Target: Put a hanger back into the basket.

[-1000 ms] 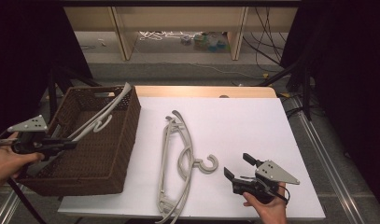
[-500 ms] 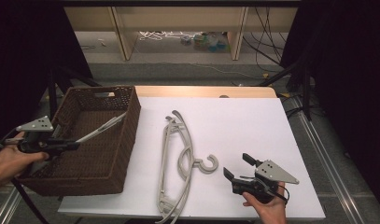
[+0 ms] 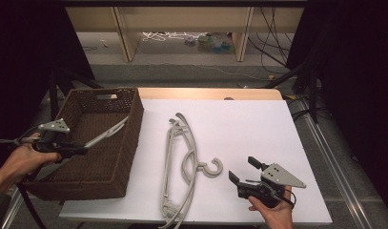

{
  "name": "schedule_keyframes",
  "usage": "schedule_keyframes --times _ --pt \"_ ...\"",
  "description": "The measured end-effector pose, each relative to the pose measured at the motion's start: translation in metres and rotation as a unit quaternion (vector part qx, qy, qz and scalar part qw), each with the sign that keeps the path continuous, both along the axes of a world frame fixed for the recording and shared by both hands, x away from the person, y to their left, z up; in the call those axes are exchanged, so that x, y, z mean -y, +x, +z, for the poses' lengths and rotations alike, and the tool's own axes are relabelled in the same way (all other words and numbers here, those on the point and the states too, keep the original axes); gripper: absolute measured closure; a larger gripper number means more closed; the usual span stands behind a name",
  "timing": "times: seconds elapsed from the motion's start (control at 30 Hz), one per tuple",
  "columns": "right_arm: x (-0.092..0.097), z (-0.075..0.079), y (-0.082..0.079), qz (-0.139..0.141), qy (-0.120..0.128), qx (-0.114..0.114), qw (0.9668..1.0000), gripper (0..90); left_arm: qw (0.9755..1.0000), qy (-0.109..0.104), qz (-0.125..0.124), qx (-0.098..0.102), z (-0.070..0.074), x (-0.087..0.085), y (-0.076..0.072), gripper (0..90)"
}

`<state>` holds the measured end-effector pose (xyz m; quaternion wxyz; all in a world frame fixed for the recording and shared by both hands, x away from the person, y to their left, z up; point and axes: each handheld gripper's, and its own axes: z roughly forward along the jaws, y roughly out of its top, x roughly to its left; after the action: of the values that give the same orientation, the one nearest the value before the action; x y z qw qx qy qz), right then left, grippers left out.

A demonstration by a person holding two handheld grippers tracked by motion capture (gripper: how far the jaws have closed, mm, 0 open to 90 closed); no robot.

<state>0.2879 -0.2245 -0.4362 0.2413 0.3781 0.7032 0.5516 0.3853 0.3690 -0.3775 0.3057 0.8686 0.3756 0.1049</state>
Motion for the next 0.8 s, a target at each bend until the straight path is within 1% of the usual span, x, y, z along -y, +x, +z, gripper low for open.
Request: schedule_keyframes --times 0.07,0.1,0.13,0.17,0.2,0.23,0.27,0.3,0.4,0.43,0.47,0.5,0.53,0.57,0.6,0.63,0.67,0.7,0.73,0.77,0.8 --pt "0.0 0.0 0.0 0.002 0.003 0.0 1.0 17.1 0.9999 -0.004 0.005 -0.008 -0.002 -0.002 0.0 81.4" --pt "-0.001 0.0 0.0 0.001 0.002 0.001 1.0 17.1 0.9999 -0.002 0.007 -0.009 -0.003 -0.001 0.0 81.4" --pt "-0.001 0.0 0.0 -0.001 -0.001 0.0 1.0 17.1 0.9999 0.001 0.004 -0.015 -0.004 -0.002 0.001 81.4" --pt "-0.002 -0.001 0.001 0.004 0.007 0.001 1.0 17.1 0.9997 -0.002 0.01 -0.022 -0.006 0.0 0.001 81.4" --pt "-0.002 -0.001 0.001 0.004 0.007 0.001 1.0 17.1 0.9996 0.007 0.004 -0.026 -0.008 -0.001 0.001 81.3" --pt "-0.002 -0.001 0.001 0.004 0.007 0.001 1.0 17.1 0.999 0.016 0.005 -0.04 -0.011 0.0 0.001 81.2" --pt "-0.002 -0.001 0.001 0.004 0.007 0.001 1.0 17.1 0.999 0.016 0.005 -0.04 -0.011 0.0 0.001 81.0" --pt "-0.002 -0.001 0.001 0.004 0.007 0.001 1.0 17.1 0.9988 0.02 0.006 -0.045 -0.012 0.0 0.002 81.0" --pt "-0.001 -0.001 0.001 0.003 0.008 0.0 1.0 17.1 0.9982 0.02 0.009 -0.056 -0.017 0.002 0.001 80.7" --pt "-0.001 -0.001 0.001 0.003 0.008 0.0 1.0 17.1 0.9978 0.027 0.002 -0.06 -0.018 0.003 0.001 80.7" --pt "-0.001 -0.001 0.001 0.003 0.008 0.0 1.0 17.1 0.998 0.024 0.009 -0.058 -0.02 0.004 0.001 80.4" --pt "-0.001 -0.001 0.001 0.003 0.007 0.001 1.0 17.1 0.9982 0.021 0.017 -0.054 -0.019 0.005 0.001 78.1" --pt "-0.001 -0.001 0.0 0.002 0.004 -0.004 1.0 17.1 0.9984 0.025 0.016 -0.047 -0.017 0.003 0.002 72.0" --pt "-0.001 -0.001 0.001 0.002 0.006 0.0 1.0 17.1 0.9987 0.016 0.027 -0.04 -0.015 0.003 0.001 72.0" --pt "-0.001 -0.001 0.001 0.003 0.007 0.0 1.0 17.1 0.9988 0.008 0.037 -0.03 -0.012 0.002 0.001 69.0" --pt "-0.001 -0.001 0.0 0.004 0.006 -0.005 1.0 17.1 0.9984 -0.005 0.05 -0.024 -0.011 0.002 0.001 60.7" --pt "-0.001 -0.001 0.0 0.004 0.006 -0.005 1.0 17.1 0.9979 -0.016 0.058 -0.021 -0.008 0.002 0.0 60.7" --pt "-0.002 -0.001 0.001 0.004 0.006 -0.001 1.0 17.1 0.9979 -0.025 0.058 -0.017 -0.006 0.002 -0.001 59.6" --pt "-0.001 -0.001 0.0 0.004 0.006 -0.004 1.0 17.1 0.9978 -0.03 0.058 -0.011 -0.004 0.002 -0.002 58.3" --pt "-0.002 -0.001 0.001 0.003 0.007 0.0 1.0 17.1 0.9973 -0.033 0.066 -0.005 -0.001 0.002 -0.003 55.9" --pt "-0.002 -0.001 0.001 0.003 0.008 0.0 1.0 17.1 0.9958 -0.046 0.079 0.002 0.0 0.004 -0.005 52.4"
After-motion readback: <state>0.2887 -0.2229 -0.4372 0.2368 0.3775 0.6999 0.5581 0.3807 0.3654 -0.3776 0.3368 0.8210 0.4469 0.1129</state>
